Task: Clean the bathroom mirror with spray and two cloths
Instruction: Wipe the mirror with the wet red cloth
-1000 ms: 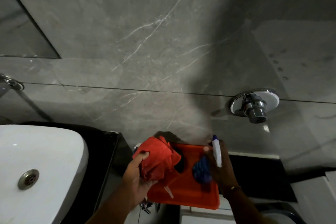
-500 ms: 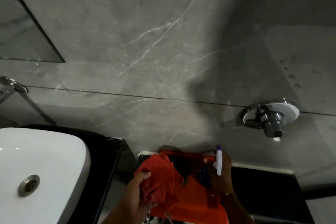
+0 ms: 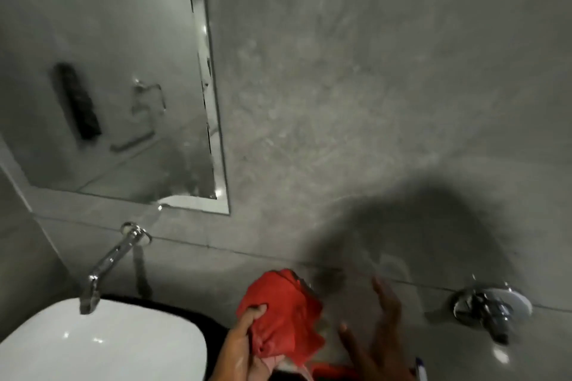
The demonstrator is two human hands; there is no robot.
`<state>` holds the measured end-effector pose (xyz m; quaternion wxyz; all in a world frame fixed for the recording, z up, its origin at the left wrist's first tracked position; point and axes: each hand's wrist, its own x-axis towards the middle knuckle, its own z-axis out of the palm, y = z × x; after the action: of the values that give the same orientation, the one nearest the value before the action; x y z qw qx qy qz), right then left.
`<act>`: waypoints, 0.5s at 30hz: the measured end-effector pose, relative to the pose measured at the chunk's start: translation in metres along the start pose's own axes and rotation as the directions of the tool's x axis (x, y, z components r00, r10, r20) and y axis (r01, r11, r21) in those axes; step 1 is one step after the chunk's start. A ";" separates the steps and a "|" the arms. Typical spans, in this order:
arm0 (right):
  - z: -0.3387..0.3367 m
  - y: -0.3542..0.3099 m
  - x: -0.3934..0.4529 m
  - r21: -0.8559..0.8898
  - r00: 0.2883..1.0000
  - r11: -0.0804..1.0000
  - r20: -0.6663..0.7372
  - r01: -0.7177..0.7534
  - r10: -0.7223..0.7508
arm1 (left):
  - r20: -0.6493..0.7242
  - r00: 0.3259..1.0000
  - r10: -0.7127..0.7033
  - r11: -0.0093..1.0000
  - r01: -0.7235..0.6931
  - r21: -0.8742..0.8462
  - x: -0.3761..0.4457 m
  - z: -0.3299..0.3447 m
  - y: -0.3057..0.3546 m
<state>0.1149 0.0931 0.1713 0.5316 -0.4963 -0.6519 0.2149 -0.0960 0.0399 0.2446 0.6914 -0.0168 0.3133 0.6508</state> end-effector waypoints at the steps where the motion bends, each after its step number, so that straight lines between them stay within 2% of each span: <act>1: 0.005 -0.030 0.014 0.027 0.995 0.996 0.049 0.080 -0.081 | 0.019 0.999 0.039 0.999 -0.040 0.019 -0.009 0.015 0.015; 3: 0.019 -0.094 0.052 0.083 0.955 0.960 0.108 0.267 -0.275 | 0.030 0.990 0.136 0.990 -0.137 0.029 -0.017 0.023 0.059; 5: 0.039 -0.149 0.092 0.094 0.914 0.919 0.100 0.384 -0.392 | 0.089 0.972 0.218 0.972 -0.224 0.071 -0.029 0.044 0.098; 8: 0.057 -0.238 0.143 0.146 0.810 0.806 0.042 0.574 -0.585 | 0.209 0.924 0.321 0.934 -0.346 0.092 -0.057 0.076 0.162; 10: 0.056 -0.304 0.179 0.086 0.709 0.709 0.034 0.700 -0.704 | 0.261 0.886 0.382 0.907 -0.414 0.077 -0.075 0.106 0.207; 12: 0.050 -0.370 0.214 -0.071 0.594 0.592 0.028 0.803 -0.804 | 0.344 0.810 0.475 0.849 -0.525 0.064 -0.103 0.140 0.250; 14: 0.042 -0.428 0.250 -0.210 0.494 0.484 -0.002 0.850 -0.869 | 0.402 0.668 0.627 0.714 -0.699 0.047 -0.126 0.177 0.293; 15: 0.035 -0.453 0.266 -0.262 0.456 0.444 -0.019 0.857 -0.890 | 0.403 0.578 0.709 0.615 -0.787 0.048 -0.137 0.196 0.310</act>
<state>-0.0912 0.1470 0.6525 0.5574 -0.1577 -0.7900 -0.2010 -0.2914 0.0494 0.5836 0.3897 0.3092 0.2349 0.8351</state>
